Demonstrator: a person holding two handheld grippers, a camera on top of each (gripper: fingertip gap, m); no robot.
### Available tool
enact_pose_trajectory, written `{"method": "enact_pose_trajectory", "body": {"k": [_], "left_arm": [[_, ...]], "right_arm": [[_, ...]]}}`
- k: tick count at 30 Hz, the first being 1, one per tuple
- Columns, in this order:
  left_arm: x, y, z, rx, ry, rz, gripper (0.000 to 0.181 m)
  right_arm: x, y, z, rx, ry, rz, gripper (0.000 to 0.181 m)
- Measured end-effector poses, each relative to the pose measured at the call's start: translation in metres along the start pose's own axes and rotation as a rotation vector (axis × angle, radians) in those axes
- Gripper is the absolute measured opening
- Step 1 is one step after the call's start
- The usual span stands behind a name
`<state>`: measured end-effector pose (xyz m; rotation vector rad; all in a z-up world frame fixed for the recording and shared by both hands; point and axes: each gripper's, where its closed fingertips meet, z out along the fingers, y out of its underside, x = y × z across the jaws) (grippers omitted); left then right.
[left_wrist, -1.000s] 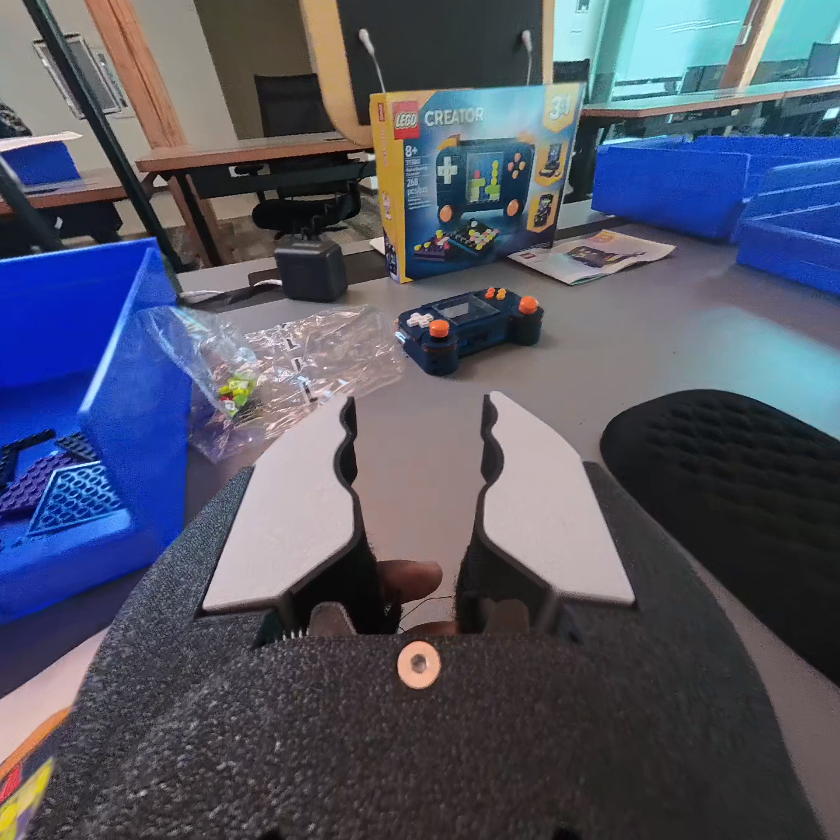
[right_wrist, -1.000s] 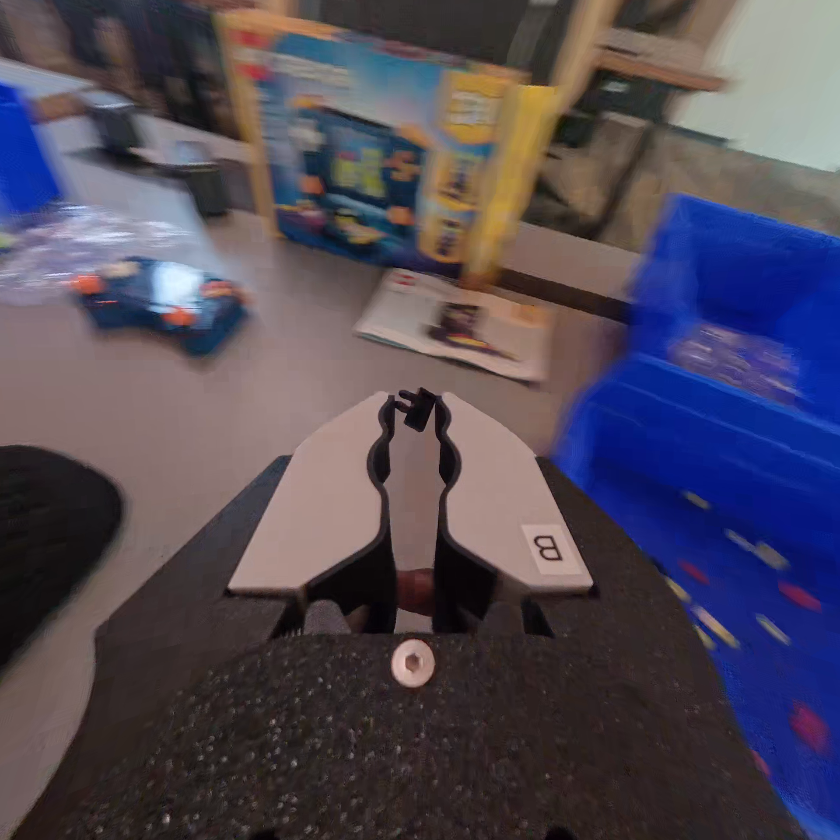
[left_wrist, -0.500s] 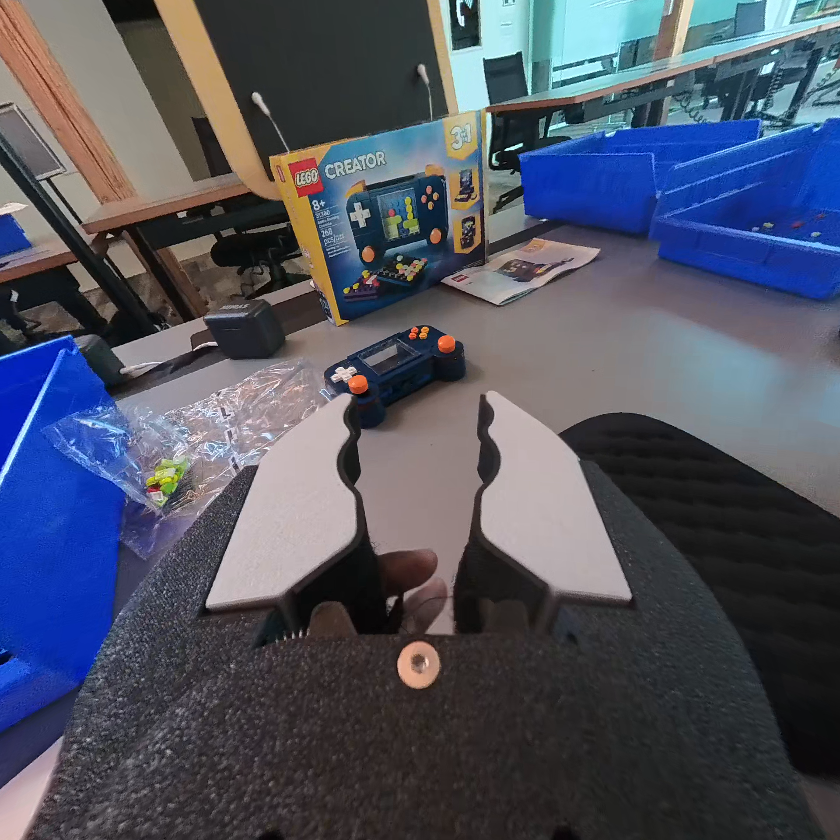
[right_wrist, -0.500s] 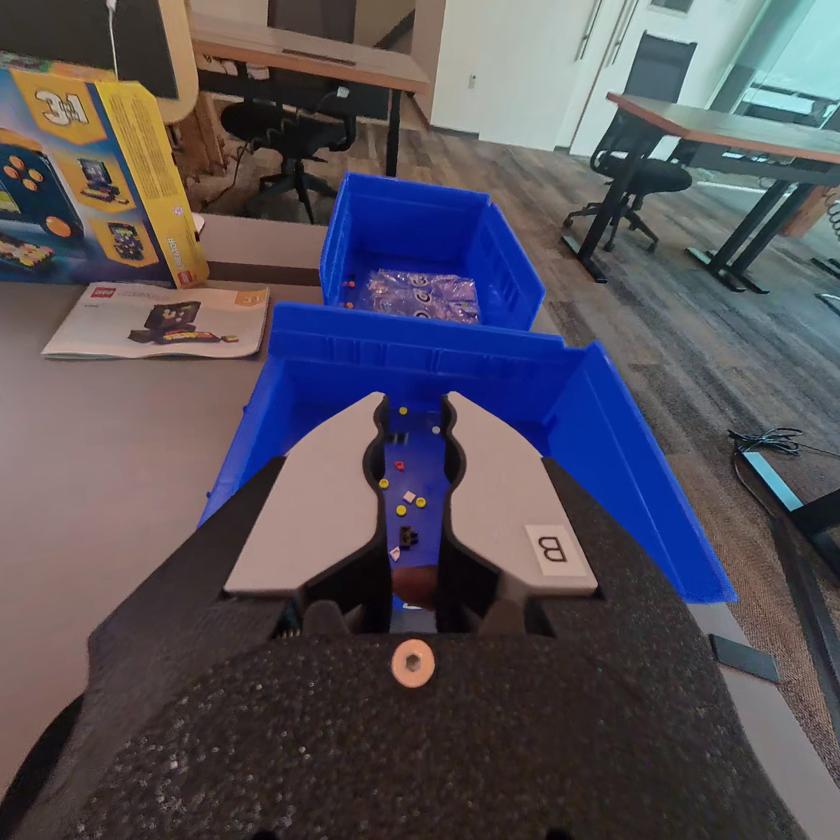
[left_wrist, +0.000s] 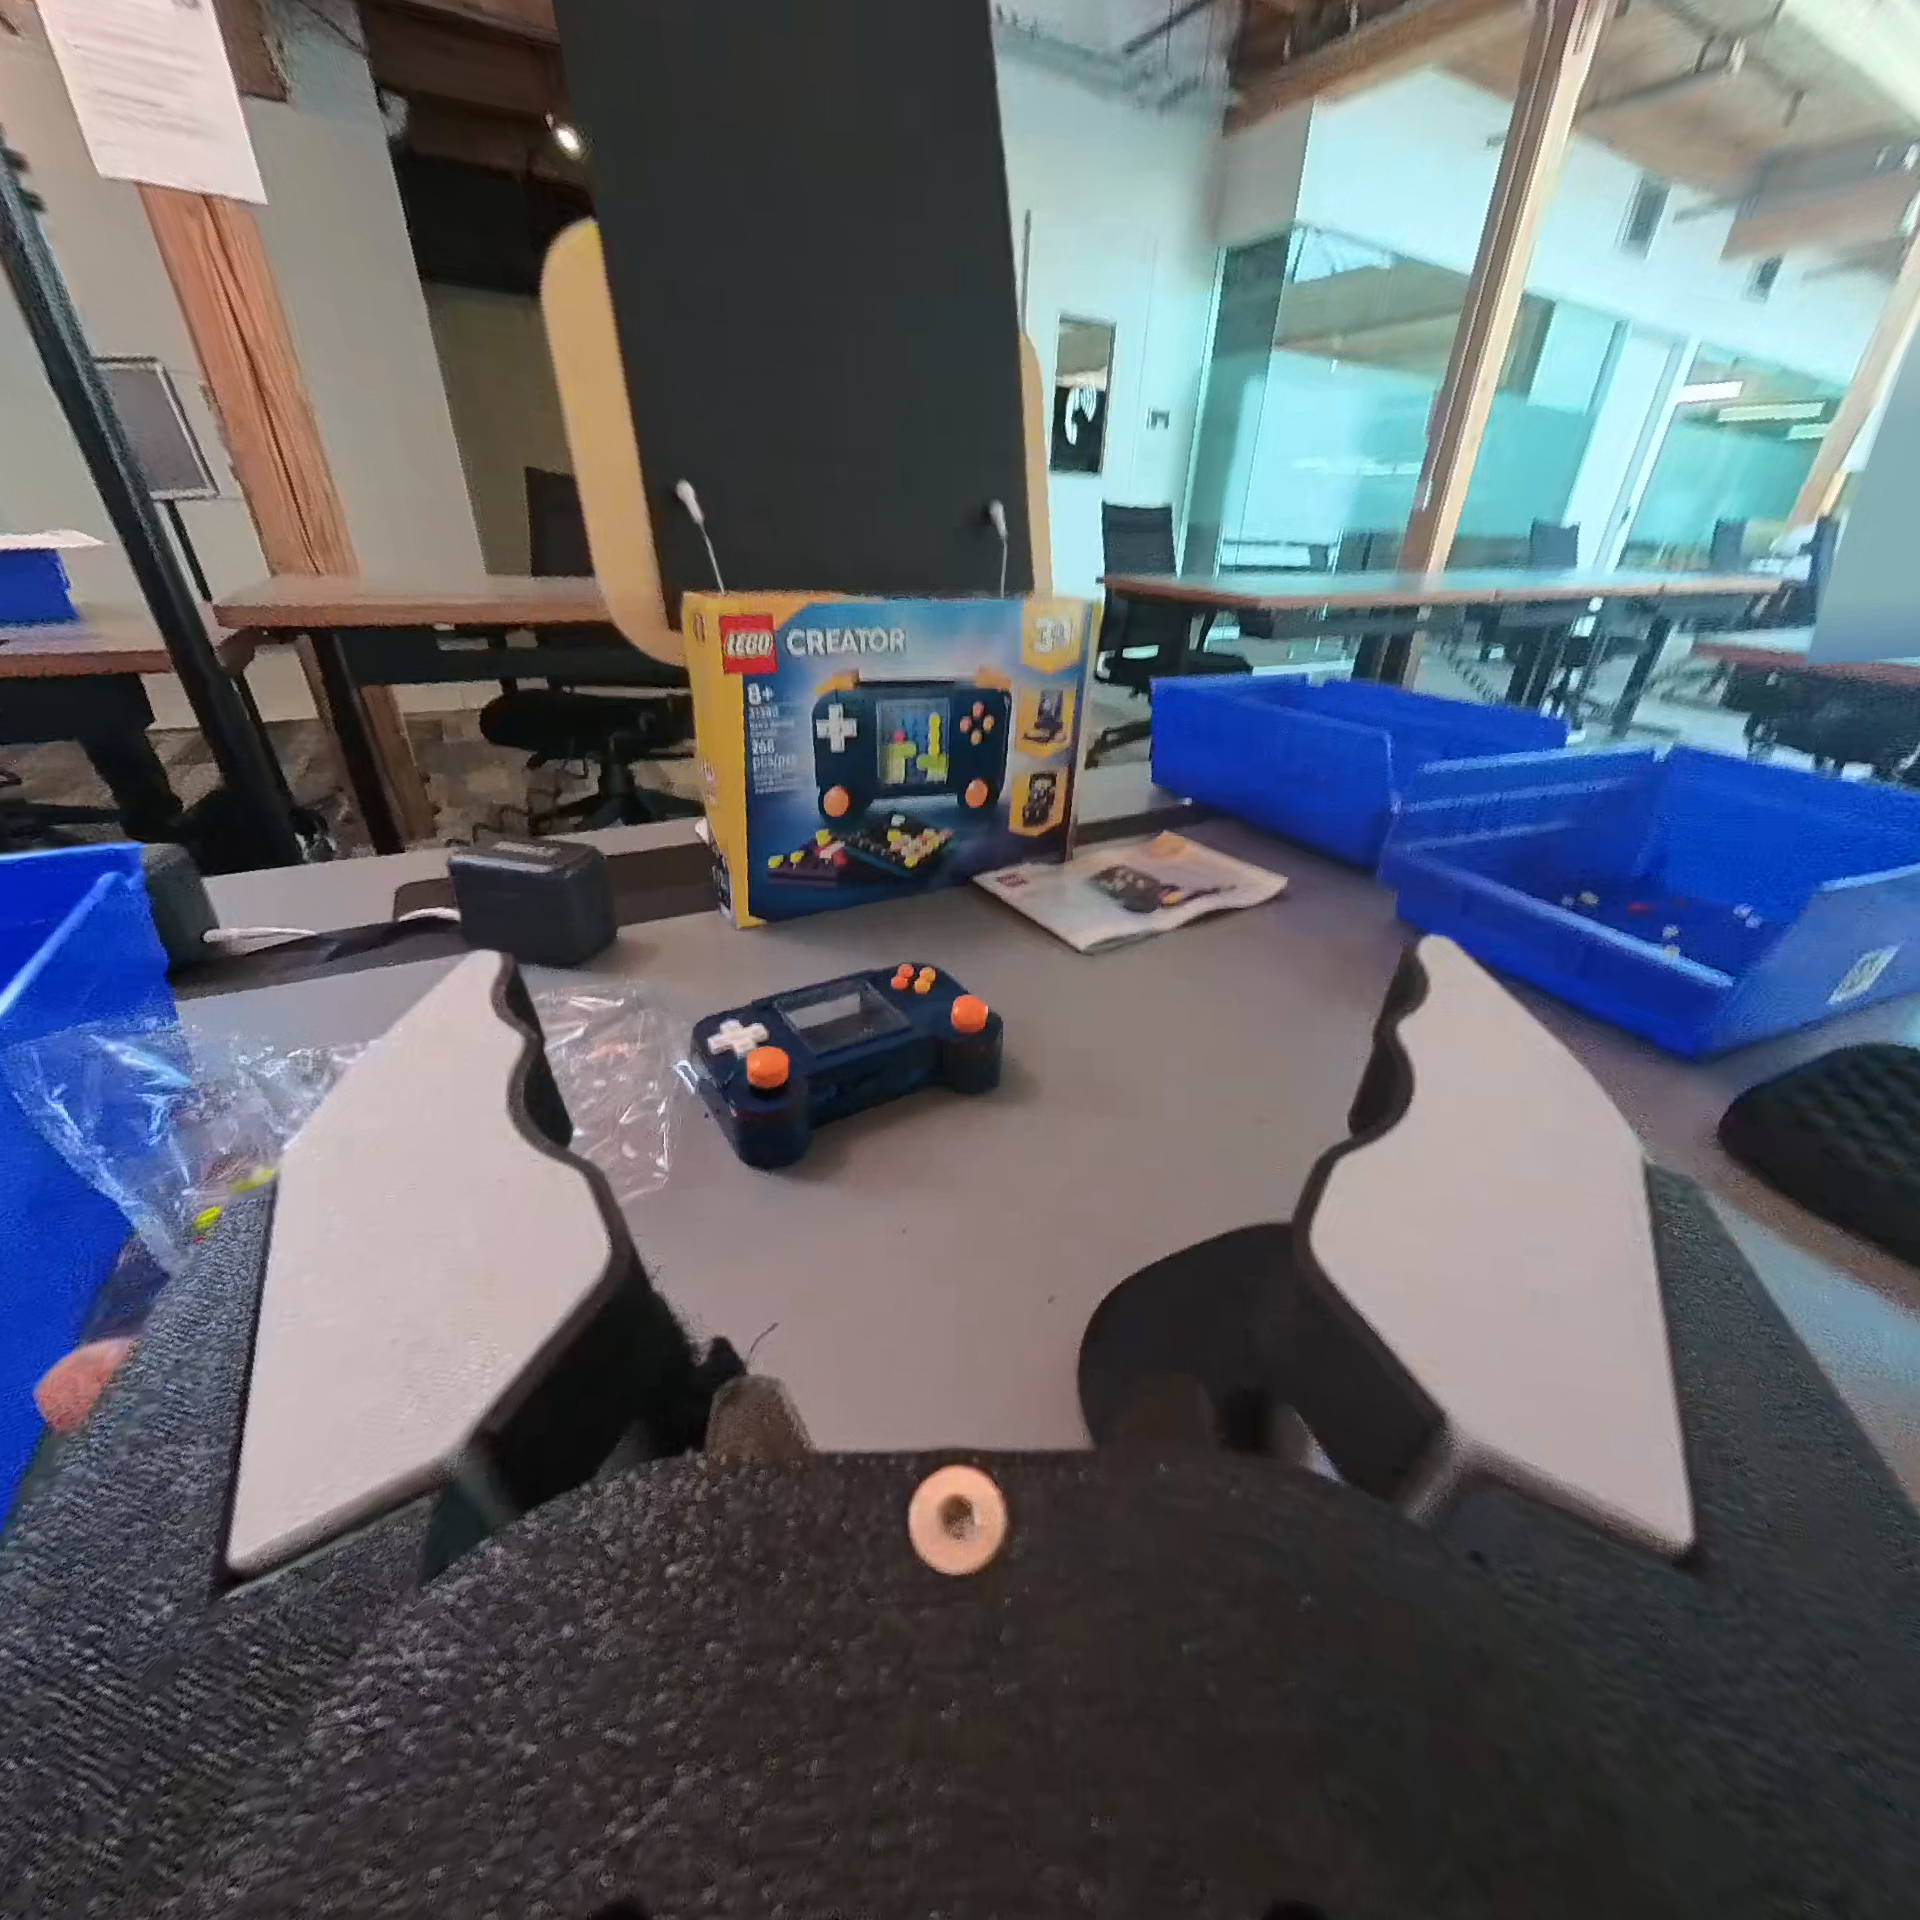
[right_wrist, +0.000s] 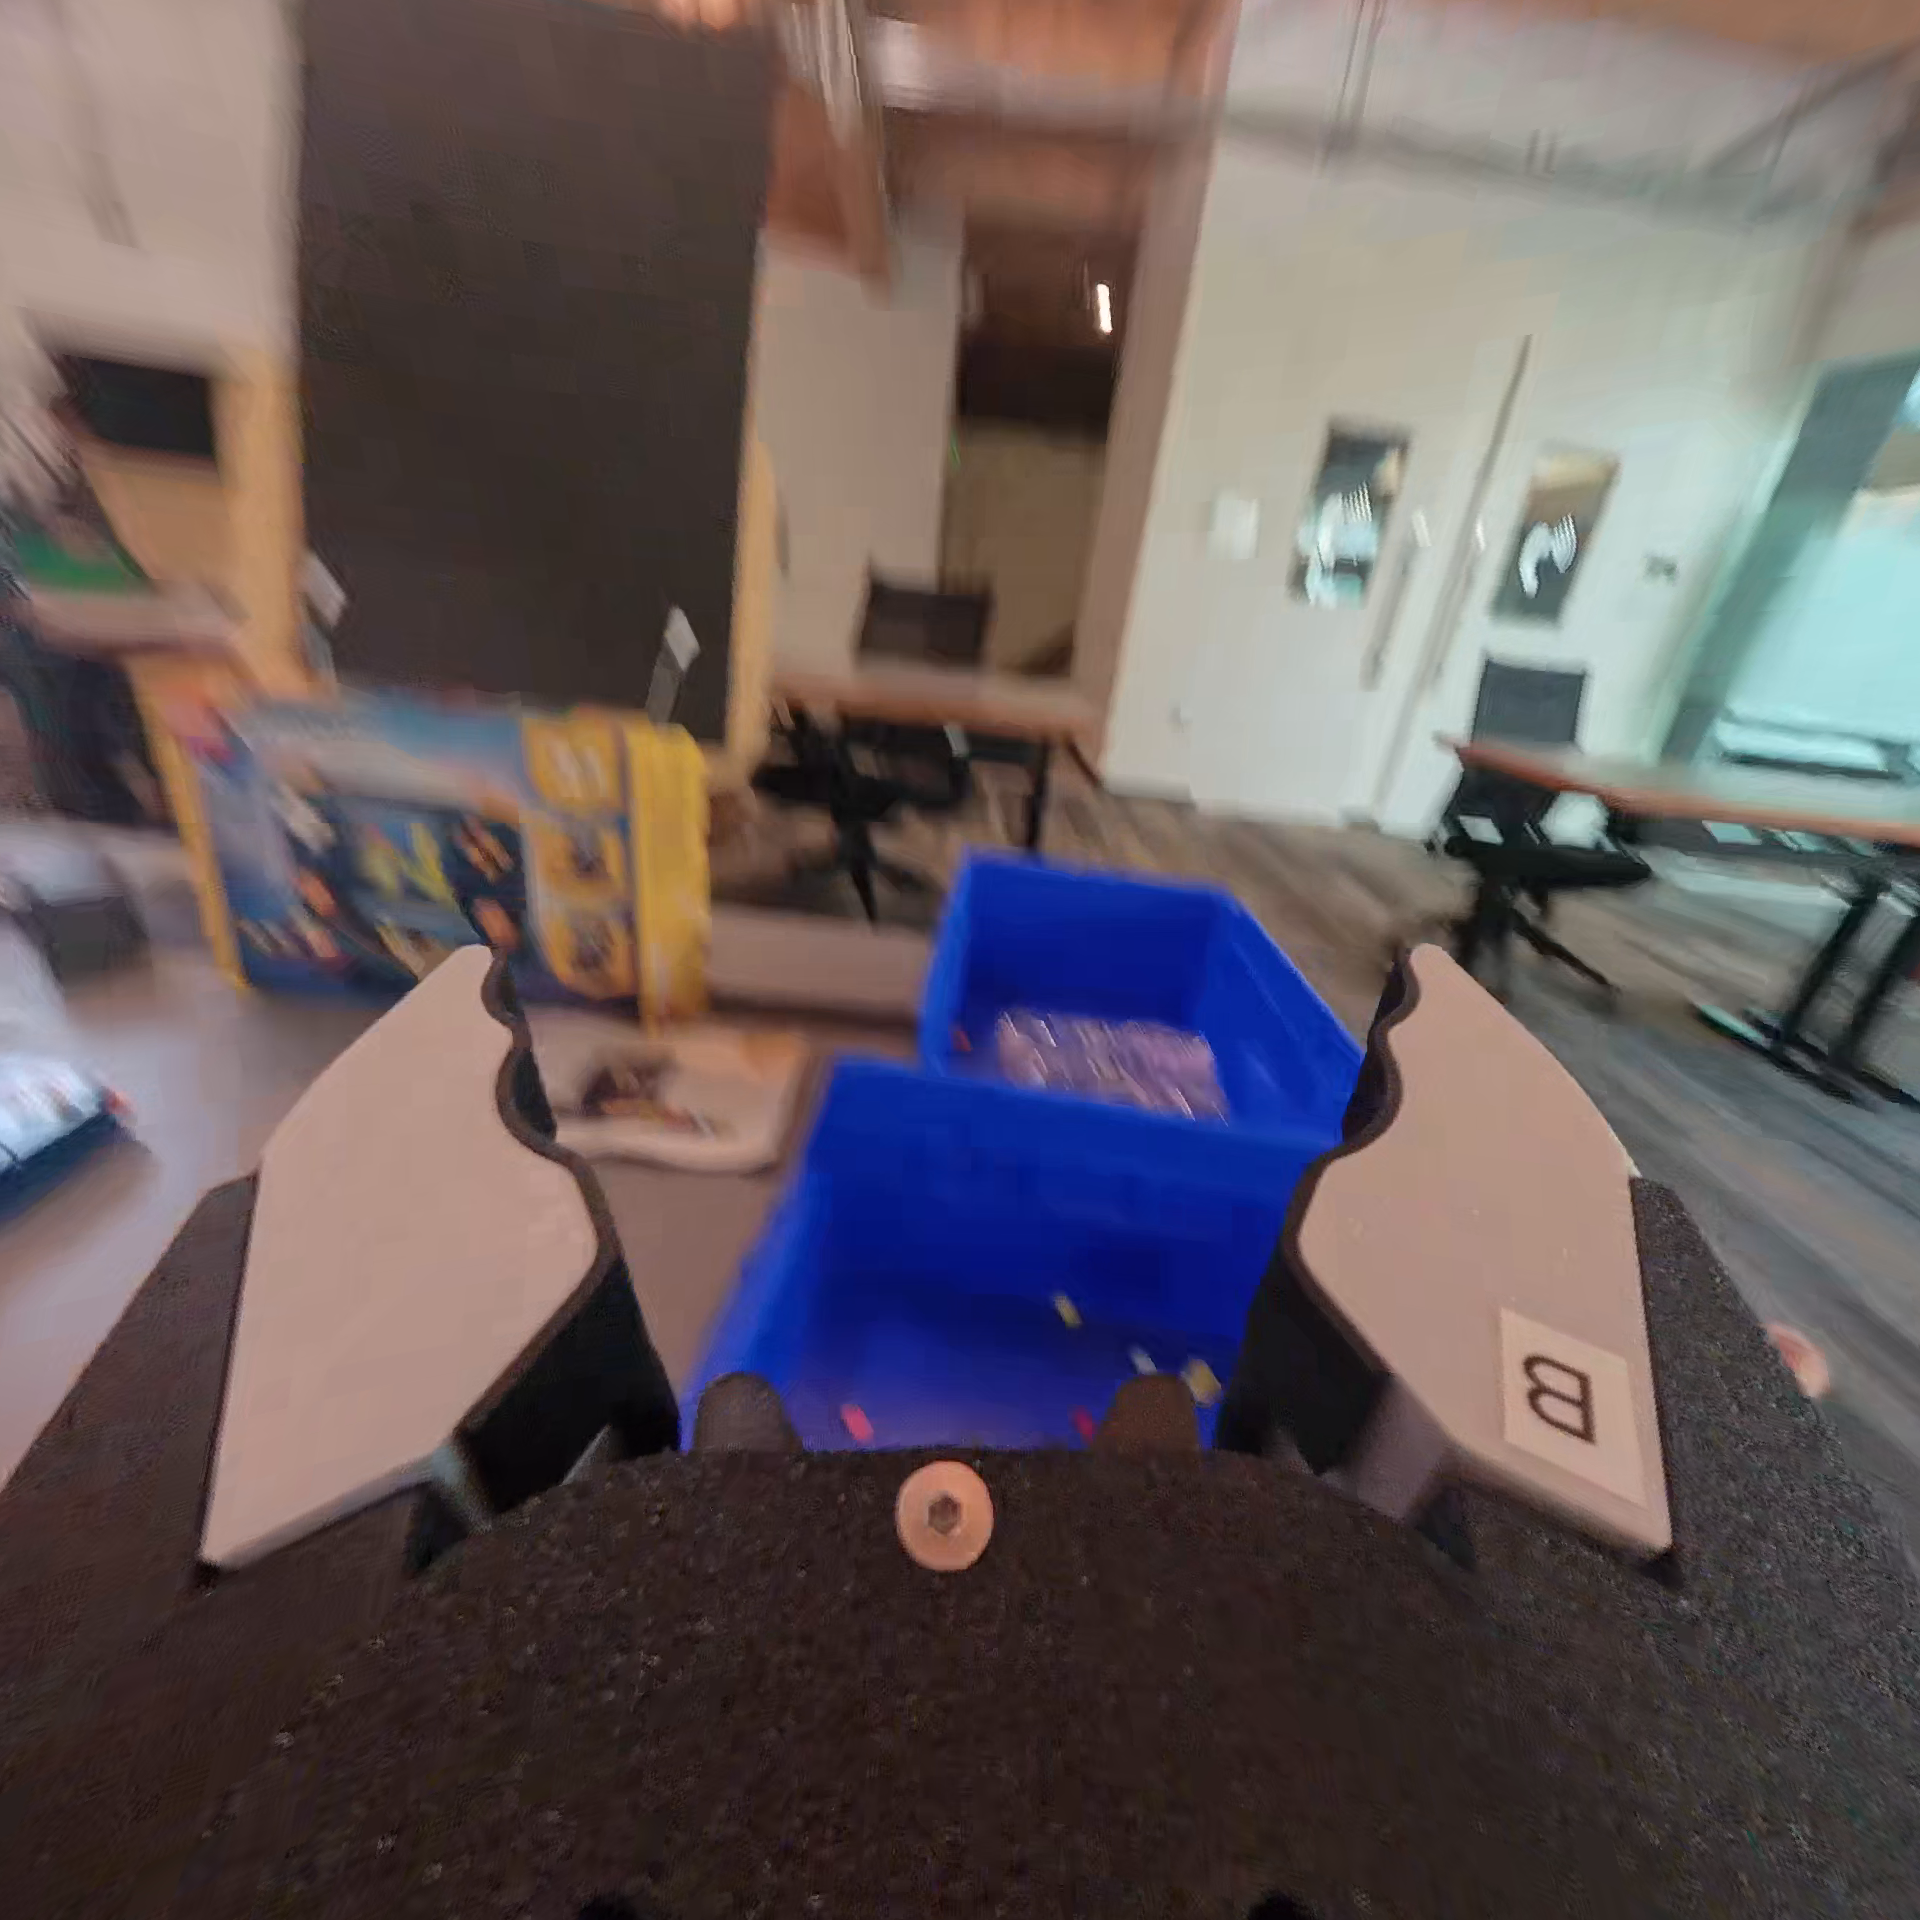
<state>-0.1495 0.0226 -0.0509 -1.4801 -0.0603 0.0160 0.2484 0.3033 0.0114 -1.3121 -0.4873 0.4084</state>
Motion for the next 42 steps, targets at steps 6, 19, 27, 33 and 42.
{"method": "enact_pose_trajectory", "body": {"k": [6, 19, 27, 33, 42], "left_arm": [[-0.011, -0.033, -0.012, 0.175, 0.008, -0.001, 0.131], [-0.015, -0.028, -0.012, 0.197, 0.080, -0.024, 0.146], [-0.014, 0.009, -0.004, 0.103, 0.084, -0.016, 0.000], [0.003, 0.036, 0.004, 0.114, 0.278, -0.107, 0.001], [0.020, 0.043, 0.009, 0.194, 0.373, -0.026, 0.028]], "right_arm": [[-0.027, -0.073, -0.032, 0.413, -0.101, 0.104, 0.093], [-0.146, -0.080, -0.034, 0.422, -0.593, 0.145, 0.147], [-0.232, -0.038, 0.008, 0.258, -0.853, 0.191, 0.000], [-0.343, 0.021, 0.047, -0.052, -1.220, 0.071, 0.107], [-0.470, 0.155, 0.121, -0.627, -1.512, -0.410, 0.119]]}}
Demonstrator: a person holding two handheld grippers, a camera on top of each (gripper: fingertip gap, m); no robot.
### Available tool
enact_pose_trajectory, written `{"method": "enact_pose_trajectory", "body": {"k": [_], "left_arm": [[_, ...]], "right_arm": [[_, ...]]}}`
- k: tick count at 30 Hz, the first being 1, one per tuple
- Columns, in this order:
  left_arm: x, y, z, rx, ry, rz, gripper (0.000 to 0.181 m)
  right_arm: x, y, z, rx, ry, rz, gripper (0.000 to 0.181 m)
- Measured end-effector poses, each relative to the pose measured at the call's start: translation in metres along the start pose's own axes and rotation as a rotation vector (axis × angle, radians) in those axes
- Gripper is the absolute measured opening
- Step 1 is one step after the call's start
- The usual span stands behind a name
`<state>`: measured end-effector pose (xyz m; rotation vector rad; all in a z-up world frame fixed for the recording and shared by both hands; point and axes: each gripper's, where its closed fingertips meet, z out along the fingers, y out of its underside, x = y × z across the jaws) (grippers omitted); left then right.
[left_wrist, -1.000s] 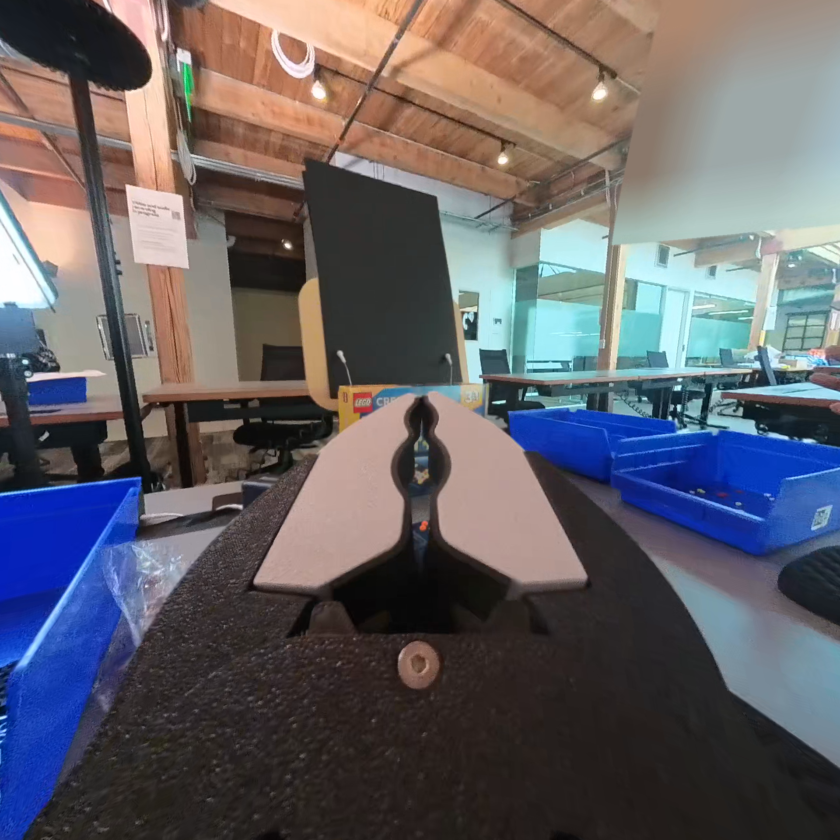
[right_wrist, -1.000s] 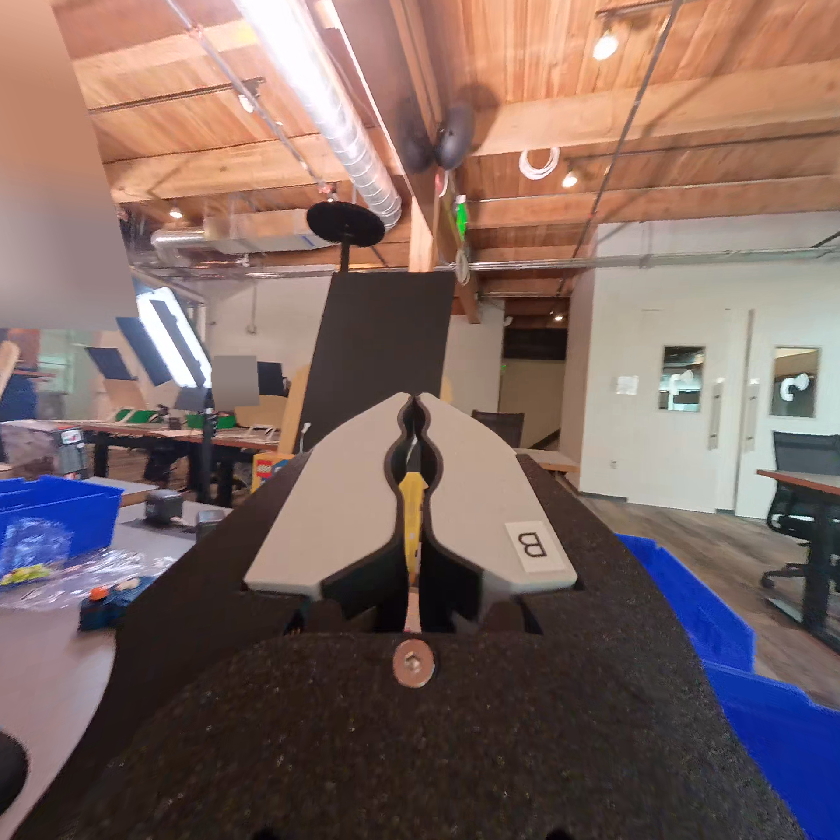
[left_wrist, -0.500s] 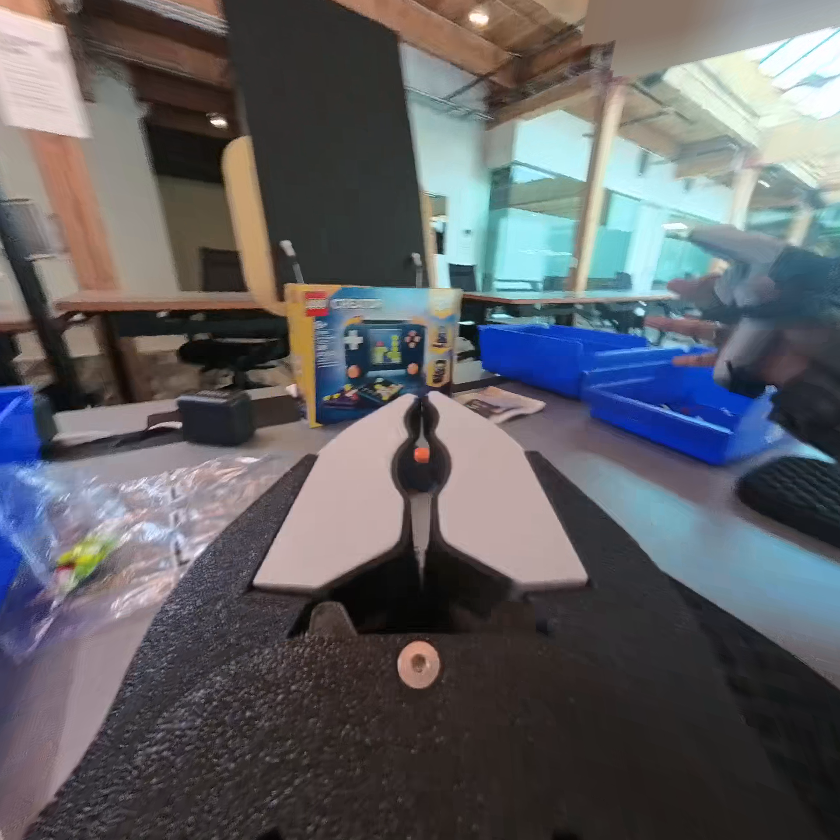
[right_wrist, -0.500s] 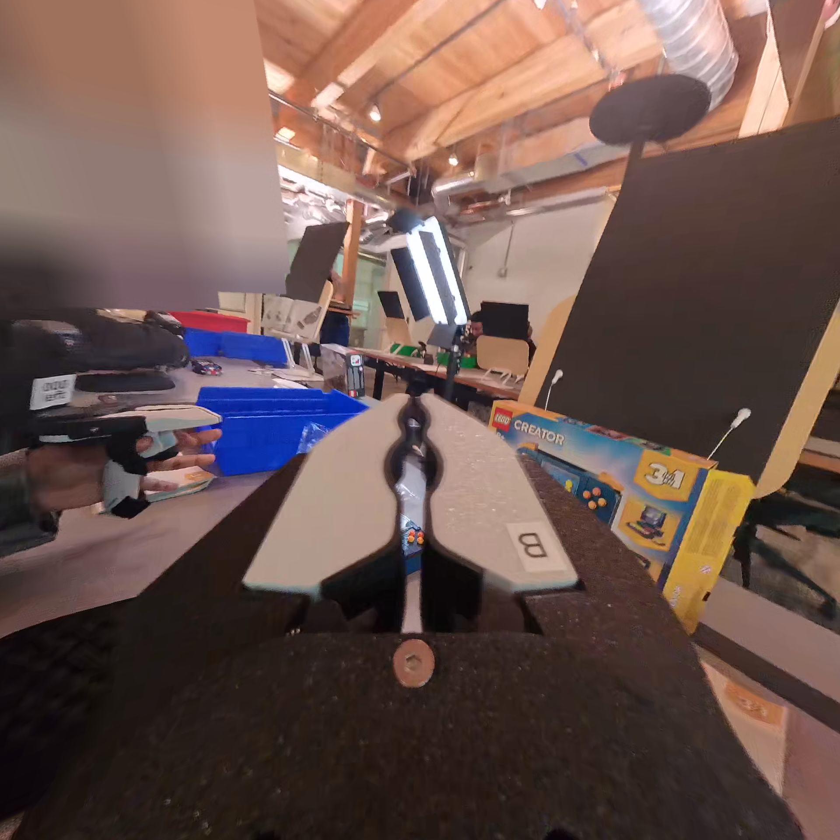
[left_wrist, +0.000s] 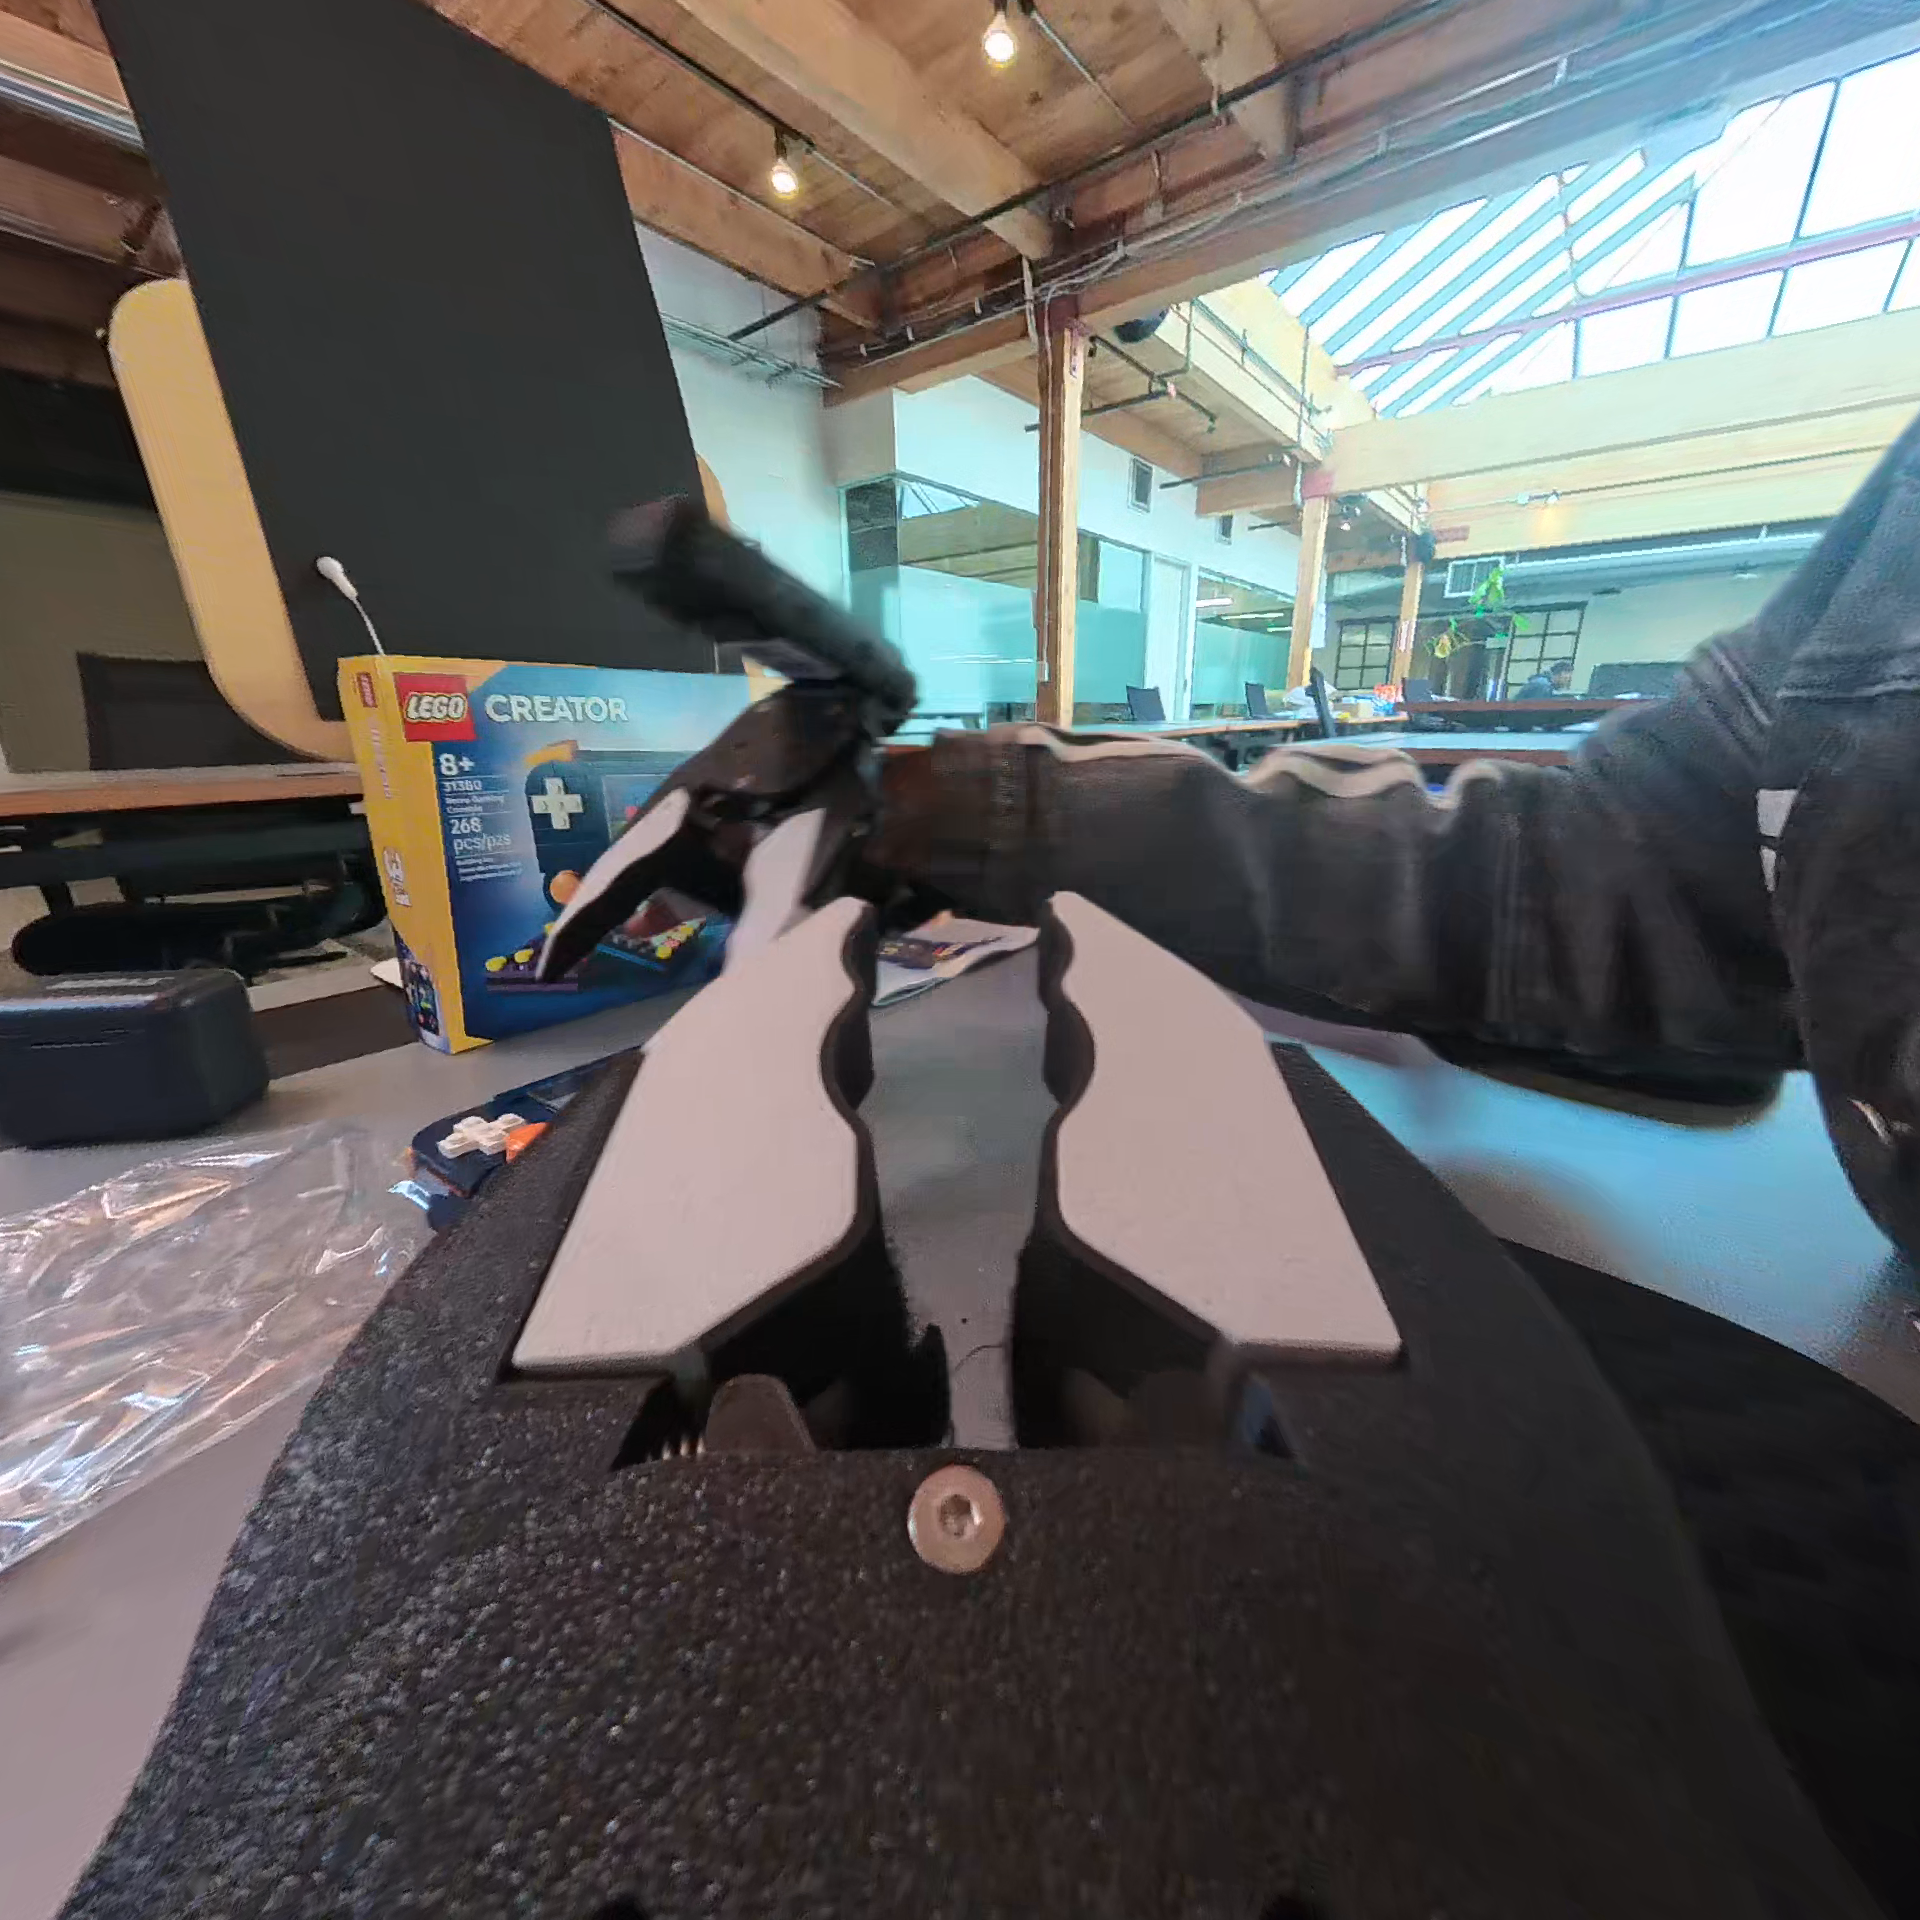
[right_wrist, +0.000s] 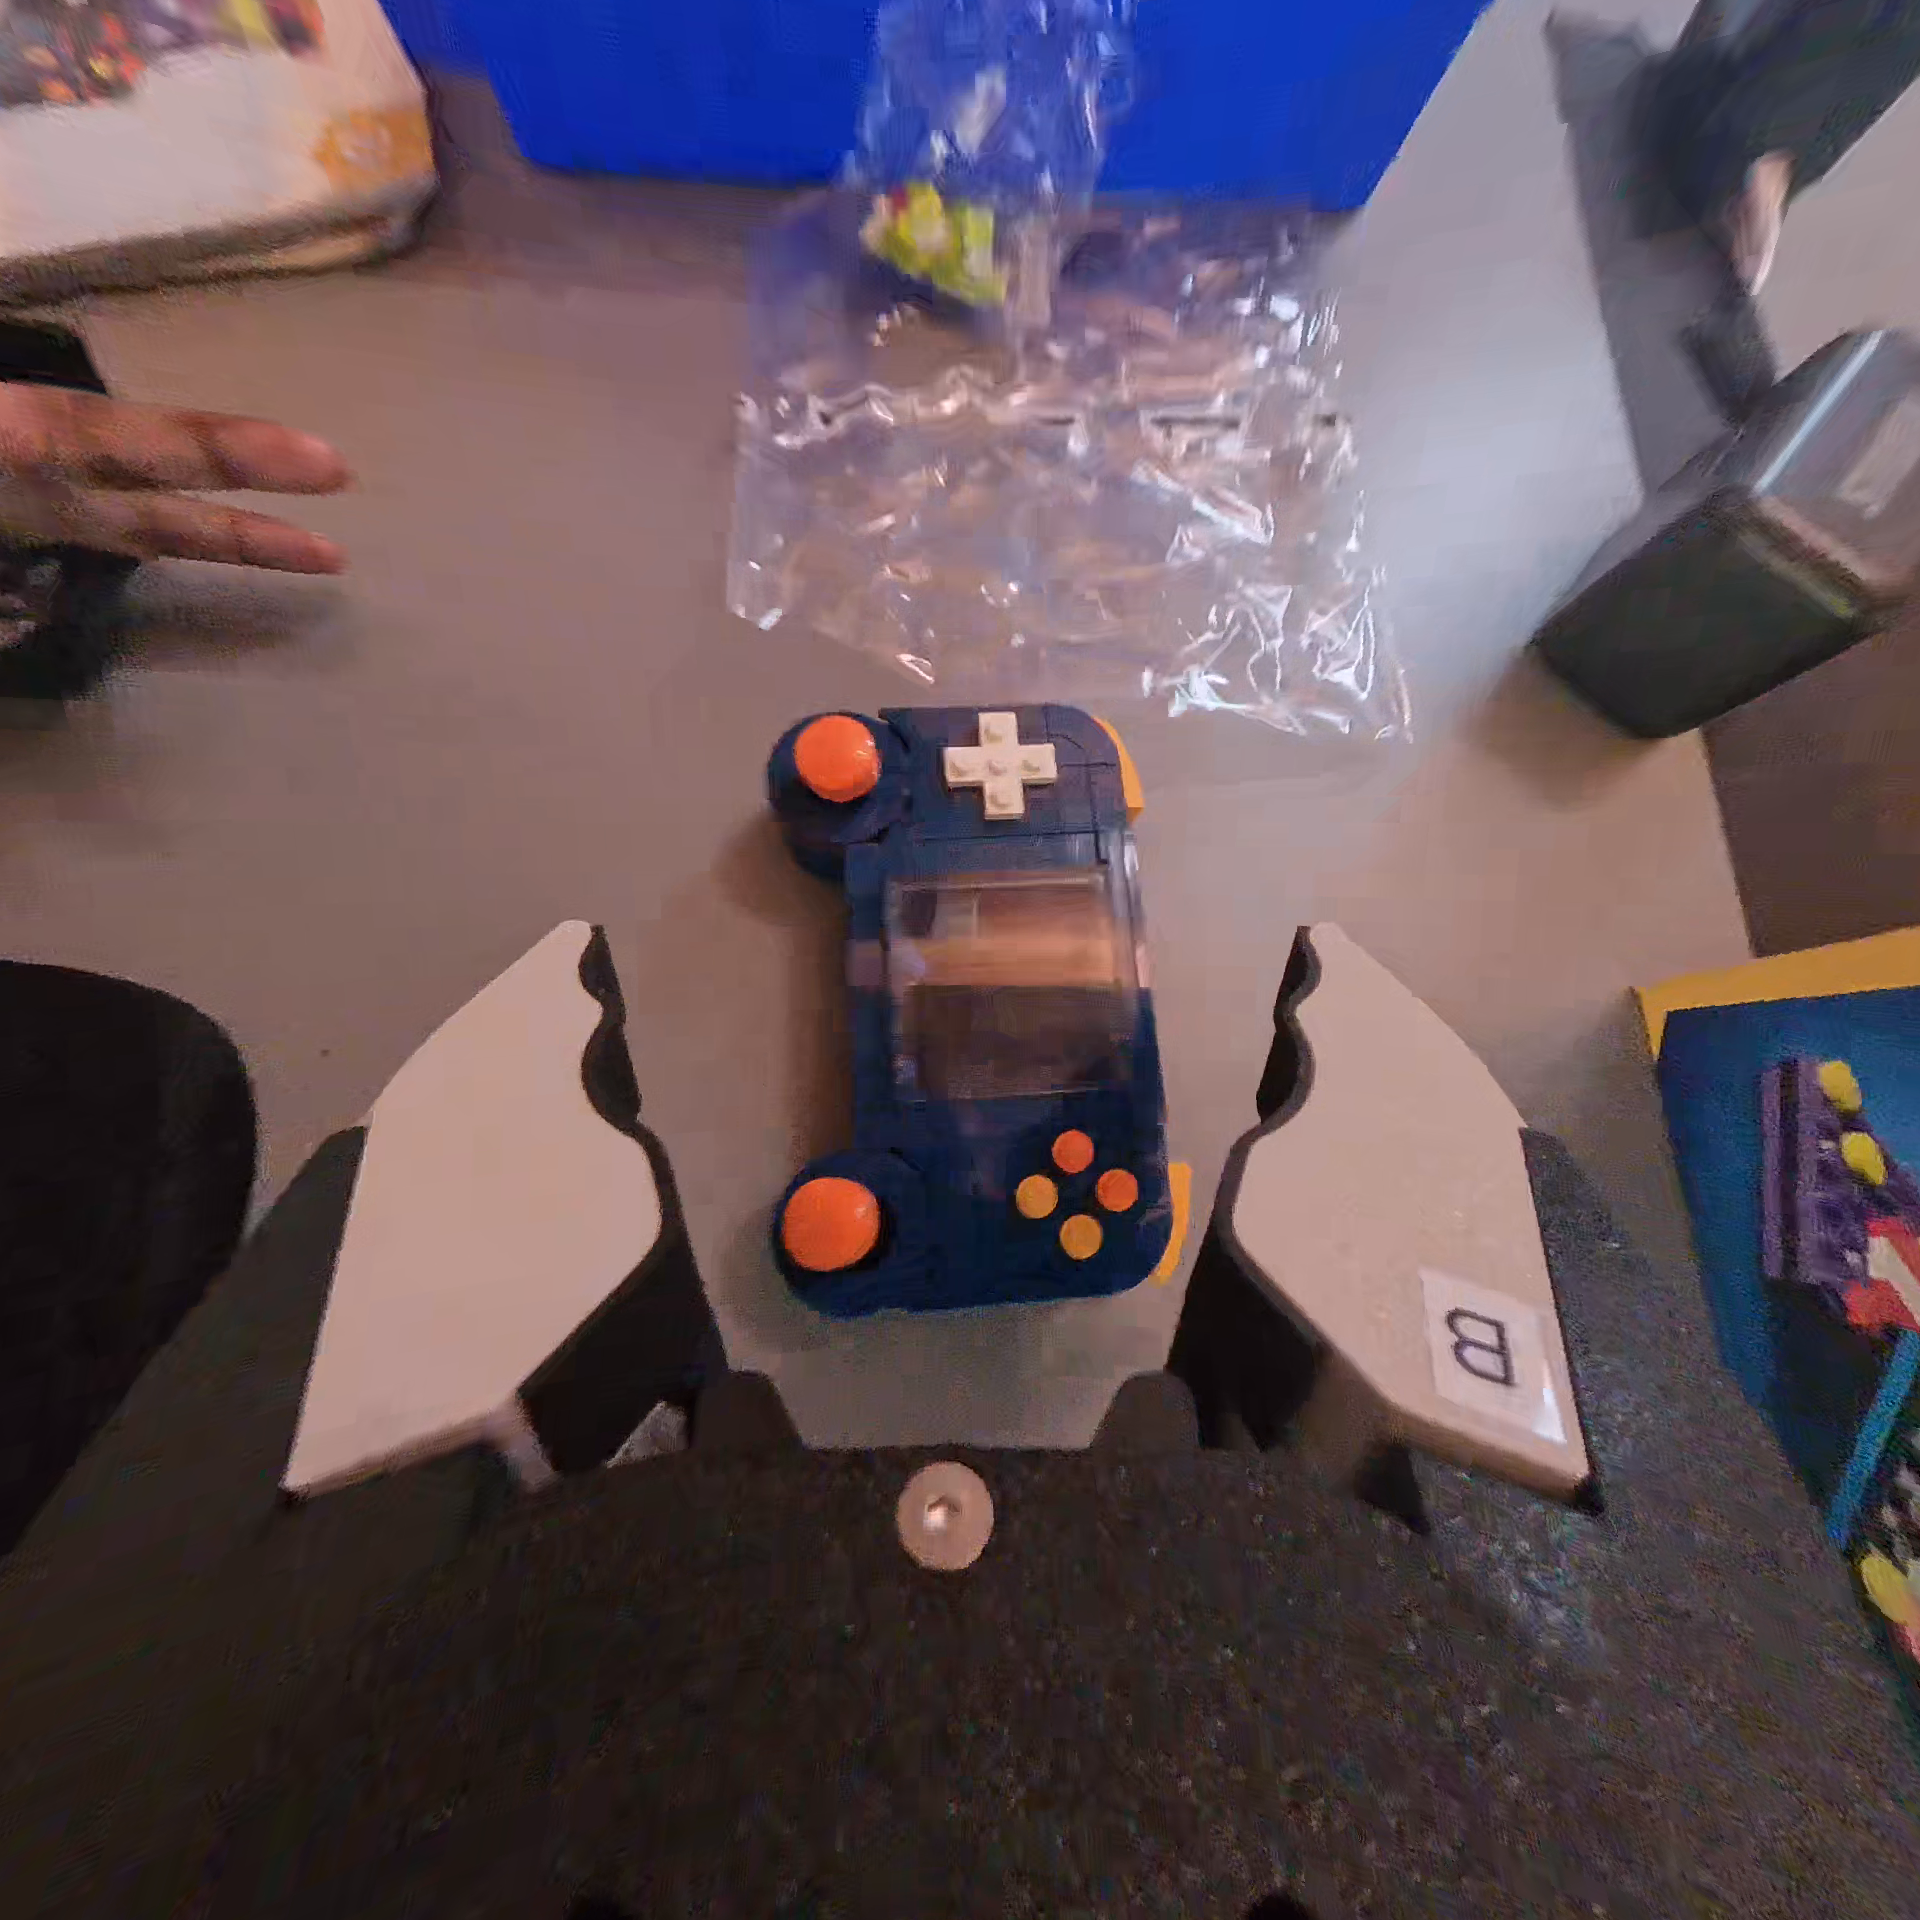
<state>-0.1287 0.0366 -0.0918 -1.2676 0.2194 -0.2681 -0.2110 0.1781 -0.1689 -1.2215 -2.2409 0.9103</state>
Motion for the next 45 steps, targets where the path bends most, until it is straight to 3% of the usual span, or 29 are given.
{"method": "enact_pose_trajectory", "body": {"k": [2, 3, 4, 7, 9, 12, 14, 16, 19, 23, 26, 28, 31, 34, 36, 39, 42, 45], "left_arm": [[0.001, 0.002, 0.002, -0.010, 0.001, 0.011, 0.037], [0.001, 0.002, 0.002, -0.010, 0.004, 0.011, 0.038], [0.001, 0.001, 0.002, -0.004, 0.003, 0.007, 0.039], [-0.007, 0.000, 0.001, 0.010, -0.035, -0.017, 0.041], [-0.018, -0.002, -0.002, 0.031, -0.096, -0.042, 0.045], [-0.038, -0.002, -0.005, 0.033, -0.176, -0.108, 0.052], [-0.053, 0.007, 0.002, -0.046, -0.222, -0.186, 0.059], [-0.055, 0.017, 0.019, -0.159, -0.172, -0.265, 0.069], [-0.048, 0.037, 0.046, -0.346, -0.019, -0.212, 0.067], [-0.069, 0.069, 0.066, -0.503, -0.013, -0.094, 0.077], [-0.069, 0.091, 0.077, -0.597, 0.060, -0.109, 0.076], [-0.063, 0.108, 0.077, -0.703, 0.130, -0.126, 0.053], [-0.063, 0.109, 0.080, -0.707, 0.168, -0.231, 0.048], [-0.067, 0.112, 0.080, -0.752, 0.159, -0.312, 0.049], [-0.069, 0.115, 0.080, -0.773, 0.156, -0.309, 0.053], [-0.083, 0.122, 0.075, -0.801, 0.073, -0.153, 0.070], [-0.078, 0.110, 0.075, -0.724, 0.122, -0.055, 0.072], [-0.074, 0.096, 0.077, -0.639, 0.135, 0.011, 0.082]], "right_arm": [[0.012, 0.013, 0.020, -0.132, -0.025, -0.001, 0.111], [0.013, 0.021, 0.028, -0.190, -0.051, -0.015, 0.100], [0.009, 0.029, 0.032, -0.239, -0.082, -0.031, 0.077], [-0.002, 0.032, 0.028, -0.216, -0.034, -0.087, 0.076], [-0.016, 0.030, 0.015, -0.148, 0.062, -0.231, 0.076], [-0.028, 0.032, -0.010, -0.138, 0.347, -0.481, 0.076], [-0.037, 0.031, -0.022, -0.117, 0.534, -0.678, 0.076], [-0.045, 0.031, -0.028, -0.089, 0.634, -0.781, 0.076], [-0.050, 0.030, -0.030, -0.050, 0.673, -0.835, 0.075], [-0.050, 0.029, -0.030, -0.031, 0.663, -0.840, 0.075], [-0.050, 0.028, -0.030, -0.005, 0.652, -0.833, 0.076], [-0.050, 0.029, -0.030, -0.001, 0.646, -0.825, 0.076], [-0.052, 0.027, -0.034, 0.097, 0.549, -0.672, 0.074], [-0.060, 0.015, -0.051, 0.385, 0.333, -0.258, 0.081], [-0.050, 0.012, -0.071, 0.525, 0.316, -0.055, 0.086], [-0.048, 0.022, -0.090, 0.588, 0.361, -0.098, 0.064], [-0.043, 0.040, -0.097, 0.542, 0.387, -0.057, 0.049], [-0.034, 0.051, -0.104, 0.515, 0.416, 0.016, 0.046]]}}
